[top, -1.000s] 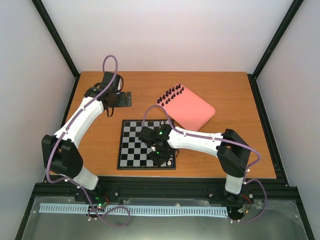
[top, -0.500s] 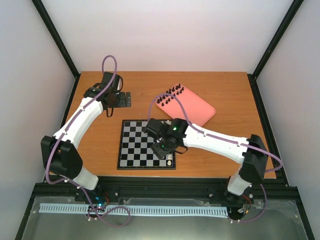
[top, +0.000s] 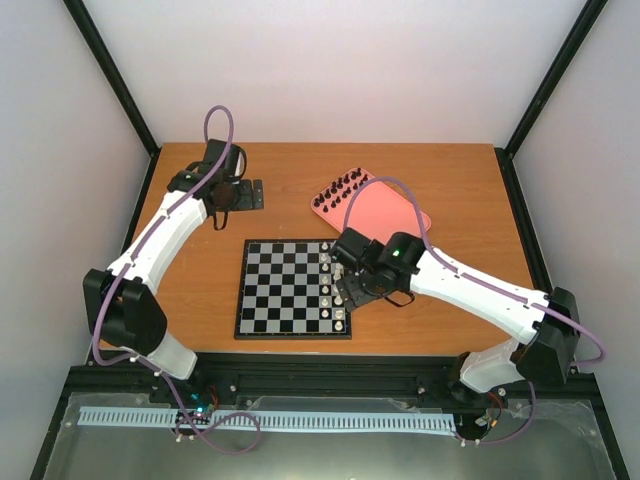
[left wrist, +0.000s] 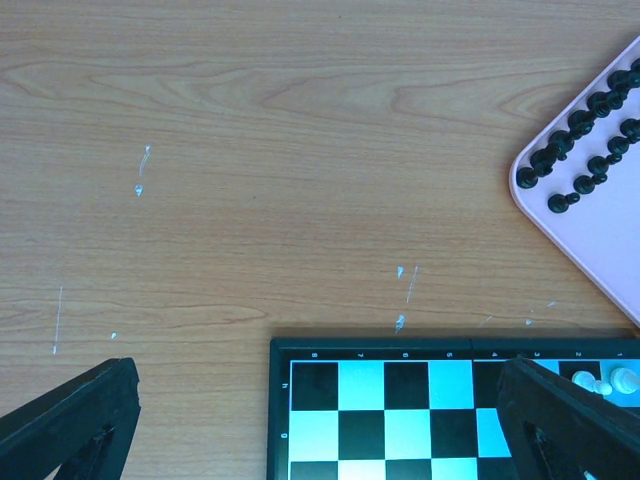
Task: Set up the chess pieces on the board
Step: Reset both arms
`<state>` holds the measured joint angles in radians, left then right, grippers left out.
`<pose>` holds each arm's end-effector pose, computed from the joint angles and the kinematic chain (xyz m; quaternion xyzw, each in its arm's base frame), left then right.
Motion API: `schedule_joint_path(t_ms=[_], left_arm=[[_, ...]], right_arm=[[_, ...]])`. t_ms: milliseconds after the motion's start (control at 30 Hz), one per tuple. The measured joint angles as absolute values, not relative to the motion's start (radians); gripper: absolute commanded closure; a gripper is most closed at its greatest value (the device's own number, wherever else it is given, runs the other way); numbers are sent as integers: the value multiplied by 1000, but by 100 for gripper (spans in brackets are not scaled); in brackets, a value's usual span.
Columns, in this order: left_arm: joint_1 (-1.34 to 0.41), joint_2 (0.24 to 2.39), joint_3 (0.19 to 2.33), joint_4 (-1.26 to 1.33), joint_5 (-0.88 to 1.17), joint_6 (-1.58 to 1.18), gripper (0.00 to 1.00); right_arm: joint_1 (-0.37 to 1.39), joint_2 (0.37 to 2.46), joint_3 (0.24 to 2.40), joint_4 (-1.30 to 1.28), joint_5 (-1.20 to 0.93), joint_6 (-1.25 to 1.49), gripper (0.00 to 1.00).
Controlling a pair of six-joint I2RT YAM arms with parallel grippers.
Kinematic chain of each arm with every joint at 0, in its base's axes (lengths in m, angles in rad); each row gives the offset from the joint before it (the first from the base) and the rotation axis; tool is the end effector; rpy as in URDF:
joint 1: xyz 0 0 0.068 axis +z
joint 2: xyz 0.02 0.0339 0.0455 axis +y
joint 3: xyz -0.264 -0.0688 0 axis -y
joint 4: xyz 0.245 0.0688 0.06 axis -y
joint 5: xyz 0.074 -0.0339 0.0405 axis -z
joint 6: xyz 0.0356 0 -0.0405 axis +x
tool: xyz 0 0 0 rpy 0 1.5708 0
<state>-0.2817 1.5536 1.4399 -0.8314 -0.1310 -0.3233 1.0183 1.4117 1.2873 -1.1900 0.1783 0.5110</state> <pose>0.3180 -0.0872 0.3207 -0.0399 0.9488 -0.0320 0.3117 0.1399 0.2149 0.2978 -0.2369 0.9591 0.0244 0.1530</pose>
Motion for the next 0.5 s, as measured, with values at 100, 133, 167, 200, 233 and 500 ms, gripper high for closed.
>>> schedule_joint_path(t_ms=[100, 133, 167, 200, 233, 500], left_arm=[[-282, 1563, 1449, -833, -127, -323, 0], [-282, 1566, 1451, -833, -127, -323, 0], [-282, 1567, 1452, -833, -127, -323, 0], [-282, 1568, 1453, -833, -127, -323, 0], [-282, 1568, 1454, -834, -127, -323, 0], [-282, 1568, 1467, -831, -137, -323, 0]], right_arm=[[948, 1405, 1264, -1170, 163, 509, 0], [923, 1404, 1258, -1158, 158, 502, 0], [895, 1402, 1252, -1143, 151, 490, 0], [863, 1400, 1246, -1126, 141, 476, 0], [821, 1399, 1240, -1103, 131, 459, 0], [515, 1460, 1266, -897, 80, 291, 0]])
